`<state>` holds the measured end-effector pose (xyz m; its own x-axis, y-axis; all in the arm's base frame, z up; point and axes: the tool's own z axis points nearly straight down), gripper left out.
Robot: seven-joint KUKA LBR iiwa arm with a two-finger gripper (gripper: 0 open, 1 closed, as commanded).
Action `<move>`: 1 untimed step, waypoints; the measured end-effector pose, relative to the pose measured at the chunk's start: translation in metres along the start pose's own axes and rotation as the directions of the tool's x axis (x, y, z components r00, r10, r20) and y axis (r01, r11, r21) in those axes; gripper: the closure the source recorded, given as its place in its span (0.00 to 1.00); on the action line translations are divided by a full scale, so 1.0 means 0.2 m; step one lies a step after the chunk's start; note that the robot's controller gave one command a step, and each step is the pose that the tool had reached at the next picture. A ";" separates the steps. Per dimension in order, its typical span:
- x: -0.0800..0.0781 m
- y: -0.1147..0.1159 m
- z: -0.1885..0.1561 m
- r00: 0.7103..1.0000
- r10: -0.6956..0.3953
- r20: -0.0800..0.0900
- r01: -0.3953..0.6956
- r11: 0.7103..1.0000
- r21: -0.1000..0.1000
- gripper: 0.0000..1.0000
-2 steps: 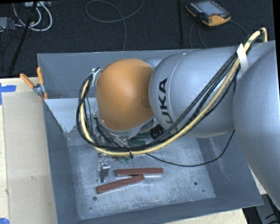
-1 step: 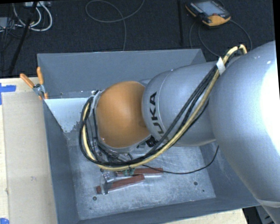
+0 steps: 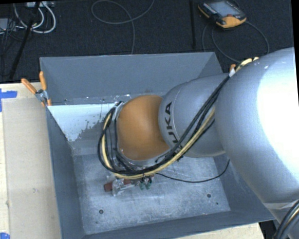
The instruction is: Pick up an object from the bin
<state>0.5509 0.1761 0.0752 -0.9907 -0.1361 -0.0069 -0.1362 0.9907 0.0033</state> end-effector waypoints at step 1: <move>0.00 0.00 0.00 1.000 0.001 0.000 -0.001 1.000 0.000 1.00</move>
Offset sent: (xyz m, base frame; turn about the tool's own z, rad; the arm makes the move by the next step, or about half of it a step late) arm 0.0136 -0.0020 0.0524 -0.0098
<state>0.5509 0.1761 0.0752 -0.9908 -0.1354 -0.0069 -0.1354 0.9908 0.0034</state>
